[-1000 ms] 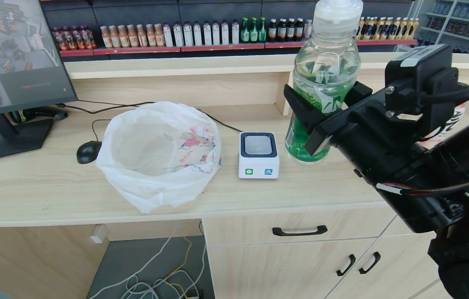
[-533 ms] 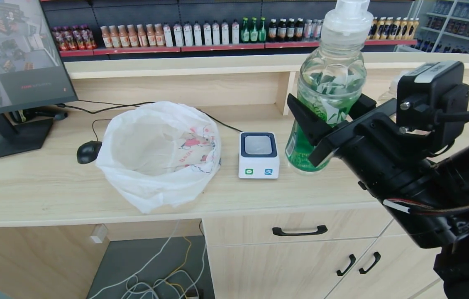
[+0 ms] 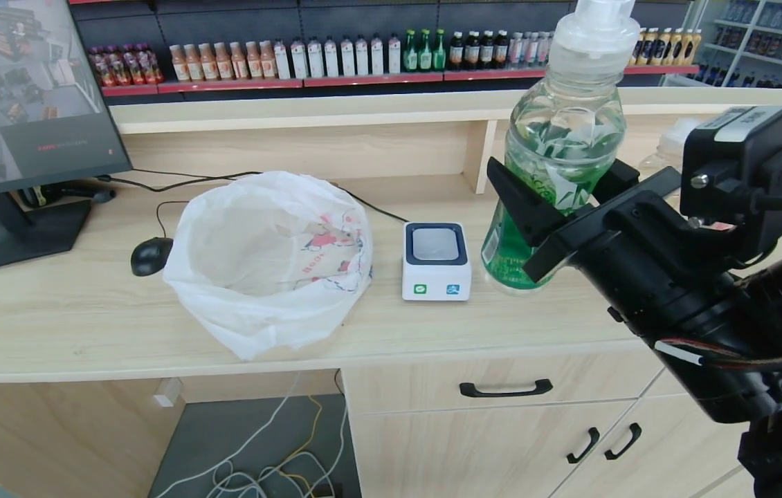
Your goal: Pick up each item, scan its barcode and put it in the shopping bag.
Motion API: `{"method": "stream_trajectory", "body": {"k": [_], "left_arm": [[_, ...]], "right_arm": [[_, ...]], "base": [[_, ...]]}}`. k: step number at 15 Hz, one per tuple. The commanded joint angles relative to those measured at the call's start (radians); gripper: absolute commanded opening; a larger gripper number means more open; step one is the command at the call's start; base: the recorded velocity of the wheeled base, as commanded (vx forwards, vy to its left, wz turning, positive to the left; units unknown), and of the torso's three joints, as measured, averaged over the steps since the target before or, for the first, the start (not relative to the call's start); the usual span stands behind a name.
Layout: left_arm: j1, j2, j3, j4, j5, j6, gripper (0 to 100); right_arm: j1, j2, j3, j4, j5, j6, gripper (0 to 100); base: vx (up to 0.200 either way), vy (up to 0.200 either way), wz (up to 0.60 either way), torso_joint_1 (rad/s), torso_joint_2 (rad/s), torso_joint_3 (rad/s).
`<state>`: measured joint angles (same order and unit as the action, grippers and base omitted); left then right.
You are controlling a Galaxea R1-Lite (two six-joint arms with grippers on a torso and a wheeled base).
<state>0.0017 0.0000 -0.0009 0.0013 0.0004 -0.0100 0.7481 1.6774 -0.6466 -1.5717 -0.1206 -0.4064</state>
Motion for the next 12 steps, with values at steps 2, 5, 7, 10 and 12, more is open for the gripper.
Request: {"method": "stream_trajectory", "body": {"k": [2,5,7,10,12], "left_arm": [[0.000,0.000,0.001,0.000,0.001,-0.001,100],[0.000,0.000,0.001,0.000,0.001,-0.001,100],[0.000,0.000,0.001,0.000,0.001,-0.001,100],[0.000,0.000,-0.001,0.000,0.001,-0.001,100],[0.000,0.000,-0.001,0.000,0.001,-0.001,100]], "right_arm": [[0.002,-0.004,0.001,0.004,0.001,0.000,0],[0.002,-0.019,-0.001,0.004,0.001,0.000,0],[0.002,-0.022,0.001,0.006,0.001,0.000,0],[-0.001,-0.019,-0.008,0.006,0.016,-0.008,0],[-0.019,-0.015,-0.013,0.004,0.045,-0.049,0]], "base": [[0.000,0.200,0.00,0.015,0.00,0.002],[0.000,0.200,0.00,-0.001,0.00,0.002],[0.000,0.000,0.00,0.000,0.00,0.000],[0.000,0.000,0.00,0.000,0.00,0.000],[0.000,0.000,0.00,0.000,0.00,0.000]]}}
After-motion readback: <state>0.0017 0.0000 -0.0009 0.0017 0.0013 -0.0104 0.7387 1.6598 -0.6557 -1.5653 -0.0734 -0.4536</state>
